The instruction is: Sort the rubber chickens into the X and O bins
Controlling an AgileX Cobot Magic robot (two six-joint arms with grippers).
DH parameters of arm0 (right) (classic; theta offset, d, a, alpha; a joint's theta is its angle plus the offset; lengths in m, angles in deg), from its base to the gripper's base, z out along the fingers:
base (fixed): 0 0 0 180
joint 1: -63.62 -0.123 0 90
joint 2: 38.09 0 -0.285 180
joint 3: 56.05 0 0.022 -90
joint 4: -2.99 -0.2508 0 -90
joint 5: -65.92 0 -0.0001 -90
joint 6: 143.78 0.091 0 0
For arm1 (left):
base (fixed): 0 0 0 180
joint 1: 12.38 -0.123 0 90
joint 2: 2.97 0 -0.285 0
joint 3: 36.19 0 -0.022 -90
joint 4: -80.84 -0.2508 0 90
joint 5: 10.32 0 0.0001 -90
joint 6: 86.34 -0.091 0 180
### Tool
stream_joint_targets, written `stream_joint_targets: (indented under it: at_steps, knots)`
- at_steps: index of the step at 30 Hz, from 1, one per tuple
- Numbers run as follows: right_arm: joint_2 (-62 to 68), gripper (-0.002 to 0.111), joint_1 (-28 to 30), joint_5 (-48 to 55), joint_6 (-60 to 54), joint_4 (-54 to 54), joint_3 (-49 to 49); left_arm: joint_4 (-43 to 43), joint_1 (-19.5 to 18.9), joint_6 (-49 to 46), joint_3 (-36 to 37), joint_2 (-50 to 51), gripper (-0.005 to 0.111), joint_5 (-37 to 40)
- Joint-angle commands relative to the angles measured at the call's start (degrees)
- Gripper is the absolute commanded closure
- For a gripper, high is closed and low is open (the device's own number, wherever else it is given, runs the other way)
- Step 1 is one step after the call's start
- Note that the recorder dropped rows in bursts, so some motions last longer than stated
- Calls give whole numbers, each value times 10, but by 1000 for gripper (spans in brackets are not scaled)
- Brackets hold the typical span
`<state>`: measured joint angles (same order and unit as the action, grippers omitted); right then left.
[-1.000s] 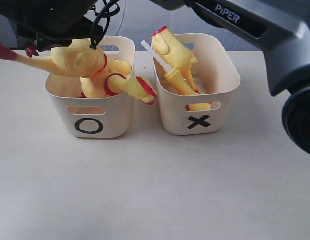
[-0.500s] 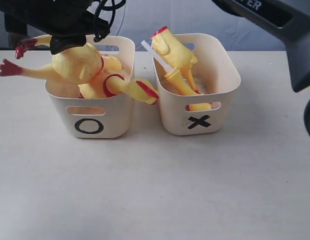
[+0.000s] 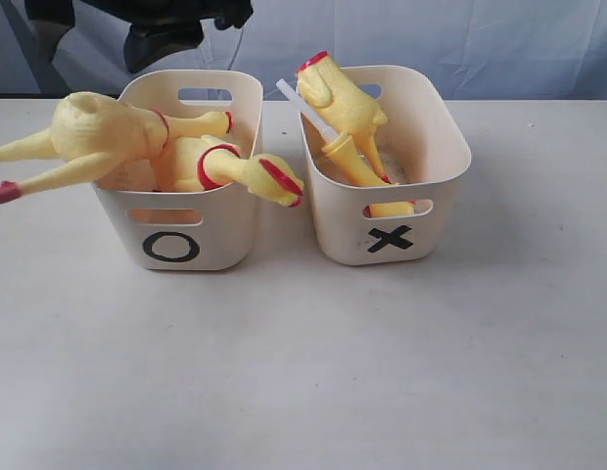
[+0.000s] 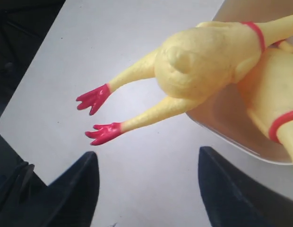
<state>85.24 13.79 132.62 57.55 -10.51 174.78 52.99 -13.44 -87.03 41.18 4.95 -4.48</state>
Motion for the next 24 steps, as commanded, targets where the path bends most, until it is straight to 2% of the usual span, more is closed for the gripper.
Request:
stream_joint_targets:
  at_steps: [1,11,19,24]
  knots:
    - [-27,50,1,9,-4,41,2,6,-1,1,-2,-1,107,-3]
    - [-87,51,14,33,15,155,-9,6,-1,1,-2,-1,107,-3]
    - [-177,76,83,33,19,165,-50,6,-1,1,-2,-1,107,-3]
    - [-241,77,140,33,9,210,-85,6,-1,1,-2,-1,107,-3]
